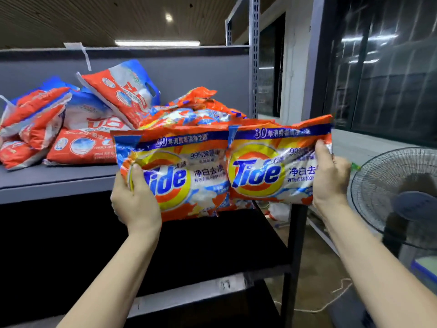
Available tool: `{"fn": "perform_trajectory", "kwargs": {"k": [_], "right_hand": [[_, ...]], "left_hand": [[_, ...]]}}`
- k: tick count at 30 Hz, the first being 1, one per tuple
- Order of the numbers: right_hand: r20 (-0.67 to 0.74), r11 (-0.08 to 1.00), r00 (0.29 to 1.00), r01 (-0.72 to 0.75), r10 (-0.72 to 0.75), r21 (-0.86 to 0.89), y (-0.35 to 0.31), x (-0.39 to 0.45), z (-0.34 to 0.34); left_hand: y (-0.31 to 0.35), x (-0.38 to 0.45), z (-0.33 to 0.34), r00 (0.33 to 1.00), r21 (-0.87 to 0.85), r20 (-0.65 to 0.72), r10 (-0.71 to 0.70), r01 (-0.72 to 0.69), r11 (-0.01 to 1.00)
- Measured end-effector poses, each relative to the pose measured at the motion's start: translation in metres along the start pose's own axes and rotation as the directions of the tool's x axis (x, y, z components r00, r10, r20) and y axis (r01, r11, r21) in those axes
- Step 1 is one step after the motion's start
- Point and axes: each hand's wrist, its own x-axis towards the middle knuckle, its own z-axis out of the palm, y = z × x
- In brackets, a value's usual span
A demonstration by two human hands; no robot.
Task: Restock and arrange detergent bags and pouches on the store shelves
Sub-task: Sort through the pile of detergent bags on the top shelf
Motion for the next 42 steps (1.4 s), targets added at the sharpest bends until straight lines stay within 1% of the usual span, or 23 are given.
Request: {"fn": "perform_trajectory", "kwargs": {"k": [2,4,8,11,14,17,19,21,22,24,27,29,32,34,37,39,41,42], "right_hand": [[0.037,0.999,0.999,-0.03,0.032,-0.041,0.014,-0.011,-0.013],[0.063,0.995,0.996,-0.056,0.062,-0.086,0.027,-0.023,-0.021],[0.151,0.972,0.981,-0.09,0.124,-0.217,0.061,-0.052,-0.028],[0.235,0.922,0.935,-0.173,0.264,-0.348,0.097,-0.071,-0.03],[0.245,0.874,0.913,-0.192,0.326,-0.446,0.129,-0.085,-0.025],[0.197,0.851,0.923,-0.202,0.332,-0.485,0.157,-0.09,-0.014],[0.108,0.813,0.915,-0.284,0.388,-0.509,0.178,-0.088,-0.005],[0.052,0.781,0.898,-0.349,0.436,-0.517,0.2,-0.085,0.005],[0.062,0.784,0.899,-0.342,0.433,-0.519,0.21,-0.083,0.01],[0.125,0.805,0.914,-0.268,0.387,-0.53,0.232,-0.078,0.017],[0.16,0.796,0.932,-0.179,0.326,-0.578,0.261,-0.064,0.026],[0.151,0.785,0.941,-0.157,0.304,-0.599,0.281,-0.052,0.033],[0.152,0.706,0.936,-0.127,0.319,-0.697,0.307,-0.035,0.042],[0.136,0.681,0.94,-0.122,0.313,-0.722,0.327,-0.025,0.047],[0.032,0.648,0.971,-0.132,0.235,-0.75,0.355,-0.014,0.052],[-0.01,0.649,0.973,-0.161,0.23,-0.744,0.371,-0.007,0.058],[0.002,0.685,0.971,-0.167,0.238,-0.709,0.385,0.001,0.065],[0.027,0.711,0.971,-0.155,0.238,-0.686,0.391,0.005,0.068]], "left_hand": [[-0.015,-0.018,-0.01,1.0,0.054,0.012,0.018,-0.018,0.998],[-0.031,-0.035,-0.018,1.0,0.14,0.026,0.004,-0.007,0.99],[-0.07,-0.063,-0.032,0.993,0.321,0.055,-0.103,0.08,0.944],[-0.102,-0.075,-0.037,0.982,0.455,0.058,-0.182,0.136,0.88],[-0.131,-0.077,-0.039,0.968,0.522,0.019,-0.251,0.204,0.828],[-0.158,-0.071,-0.032,0.959,0.533,-0.005,-0.285,0.244,0.81],[-0.174,-0.064,-0.021,0.955,0.516,-0.022,-0.294,0.263,0.815],[-0.191,-0.056,-0.007,0.964,0.494,0.003,-0.264,0.228,0.839],[-0.2,-0.053,0.0,0.969,0.503,0.026,-0.244,0.198,0.841],[-0.22,-0.045,0.014,0.979,0.515,0.062,-0.195,0.136,0.847],[-0.255,-0.034,0.033,0.987,0.466,0.098,-0.129,0.069,0.882],[-0.279,-0.027,0.049,0.984,0.459,0.105,-0.141,0.078,0.885],[-0.307,-0.022,0.071,0.983,0.451,0.075,-0.17,0.118,0.884],[-0.321,-0.019,0.085,0.981,0.42,0.055,-0.184,0.144,0.896],[-0.338,-0.009,0.104,0.981,0.39,0.103,-0.162,0.11,0.914],[-0.346,0.001,0.118,0.984,0.363,0.126,-0.123,0.07,0.929],[-0.354,0.008,0.131,0.988,0.333,0.129,-0.088,0.041,0.942],[-0.358,0.009,0.137,0.987,0.328,0.129,-0.097,0.05,0.943]]}}
